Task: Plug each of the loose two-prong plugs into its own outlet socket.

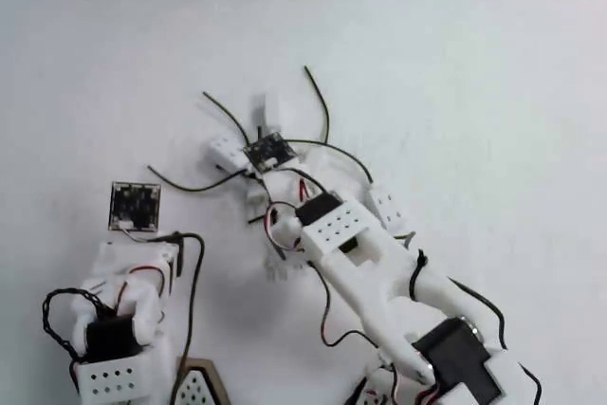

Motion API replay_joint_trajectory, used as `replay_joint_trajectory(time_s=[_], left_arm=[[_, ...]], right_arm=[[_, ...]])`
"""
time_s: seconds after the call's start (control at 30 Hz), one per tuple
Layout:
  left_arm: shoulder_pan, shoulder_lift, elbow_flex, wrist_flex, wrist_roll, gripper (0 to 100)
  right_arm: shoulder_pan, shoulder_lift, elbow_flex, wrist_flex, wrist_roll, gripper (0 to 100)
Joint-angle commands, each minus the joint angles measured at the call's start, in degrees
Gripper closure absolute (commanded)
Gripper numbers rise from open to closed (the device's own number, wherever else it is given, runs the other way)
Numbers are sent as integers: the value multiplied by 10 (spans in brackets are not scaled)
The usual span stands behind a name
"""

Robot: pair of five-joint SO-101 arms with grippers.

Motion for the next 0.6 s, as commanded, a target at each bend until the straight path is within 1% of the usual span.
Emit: replay_joint_trajectory(time_s=[0.0,0.13,0.27,0.47,0.57], left_arm=[[-5,-6,-4,-12,-5,810],[-5,-6,-4,-11,-5,811],[-5,-6,-4,-11,-5,811],[-5,-6,-4,-11,-5,811],[-5,-6,-4,-11,-5,811]], right_arm=[[14,17,-38,-7,-1,916],[35,52,-57,1,-1,888],[40,82,-96,52,-4,854],[36,135,-114,61,-4,854],[36,154,-120,73,-4,889]])
